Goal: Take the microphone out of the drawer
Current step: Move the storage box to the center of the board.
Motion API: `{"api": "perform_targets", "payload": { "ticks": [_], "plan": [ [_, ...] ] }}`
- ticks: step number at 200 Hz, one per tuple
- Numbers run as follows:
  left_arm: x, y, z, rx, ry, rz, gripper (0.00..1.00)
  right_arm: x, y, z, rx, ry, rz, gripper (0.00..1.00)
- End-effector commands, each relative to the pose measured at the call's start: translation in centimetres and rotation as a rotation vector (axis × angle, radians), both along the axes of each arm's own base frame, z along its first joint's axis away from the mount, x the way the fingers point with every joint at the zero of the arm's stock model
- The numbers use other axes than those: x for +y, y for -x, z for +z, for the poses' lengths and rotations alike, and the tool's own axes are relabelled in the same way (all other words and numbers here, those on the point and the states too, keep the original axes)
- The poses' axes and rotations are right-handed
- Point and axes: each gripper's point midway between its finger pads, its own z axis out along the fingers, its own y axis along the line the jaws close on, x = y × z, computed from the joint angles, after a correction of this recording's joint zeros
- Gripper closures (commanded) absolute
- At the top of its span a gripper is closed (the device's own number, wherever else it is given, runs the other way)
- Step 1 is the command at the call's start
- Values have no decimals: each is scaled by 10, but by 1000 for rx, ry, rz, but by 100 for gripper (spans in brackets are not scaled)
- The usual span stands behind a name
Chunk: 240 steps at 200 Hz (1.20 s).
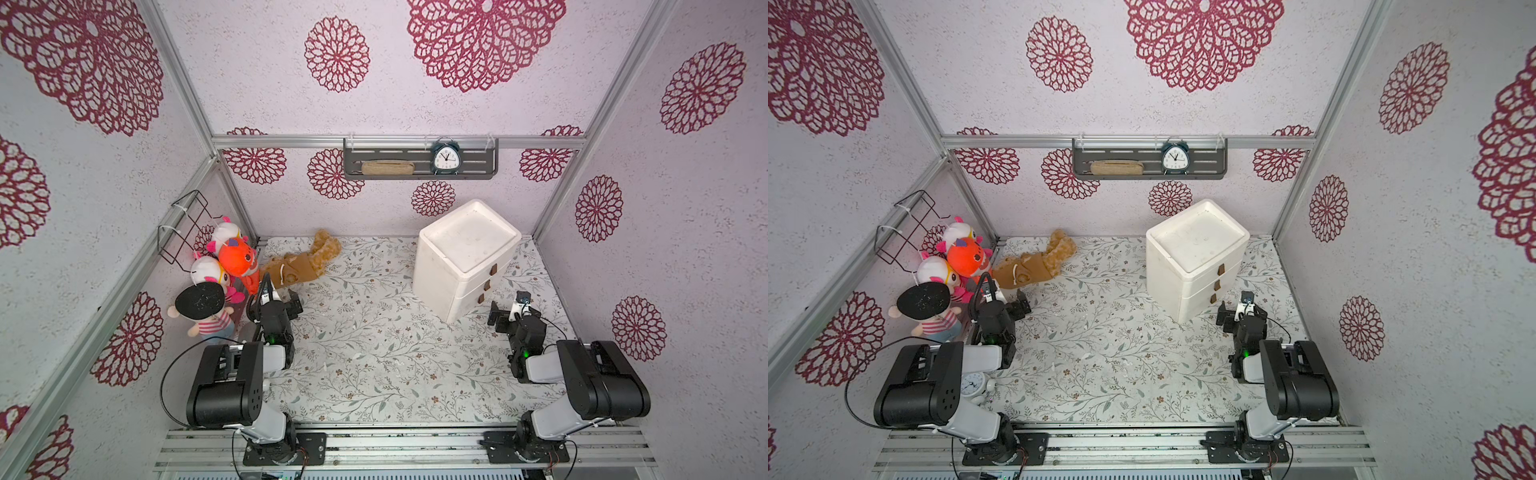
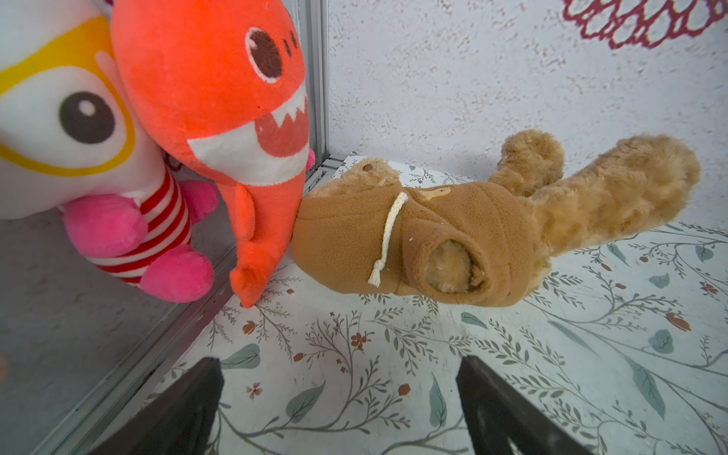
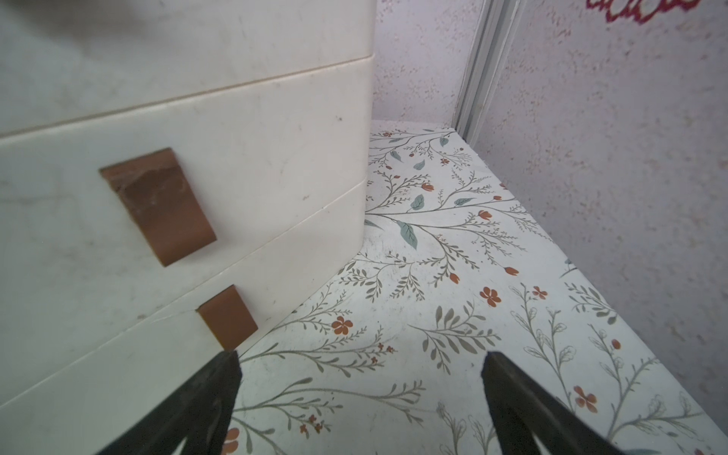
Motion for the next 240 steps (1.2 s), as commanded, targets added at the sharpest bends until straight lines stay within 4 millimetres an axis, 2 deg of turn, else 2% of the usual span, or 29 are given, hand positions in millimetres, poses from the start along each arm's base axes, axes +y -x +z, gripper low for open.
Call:
{"api": "perform_targets", "payload": {
  "ticks": [1,34,58,80,111,137,165,191,206,224,240],
  "plan": [
    [1,-6,16,25,-8,14,3,-1,-5,14,-48,-11,-16,1],
    [4,-13,26,88,-16,46,3,-1,-5,14,-48,-11,-17,1],
    [-3,-11,38,105,-56,77,3,-1,-5,14,-47,-12,-15,1],
    [-15,-6,58,90,-84,94,3,-1,-5,14,-49,-12,-15,1],
    [-40,-4,98,66,-28,60,3,-1,-5,14,-49,-11,-16,1],
    [-79,-5,130,55,20,-96,3,-2,-4,15,-53,-12,-22,1],
    [-128,-9,162,60,77,-358,3,-21,4,22,-77,-30,-142,1],
    [-170,-10,184,90,141,-583,3,-34,7,31,-36,-38,-225,1],
    [-193,-10,198,92,174,-700,3,-44,11,29,40,-44,-295,1],
    [-220,-11,212,93,193,-824,3,-46,19,26,87,-73,-324,1],
    [-240,-16,217,118,206,-903,3,-45,29,27,92,-115,-336,1]
  ]
}}
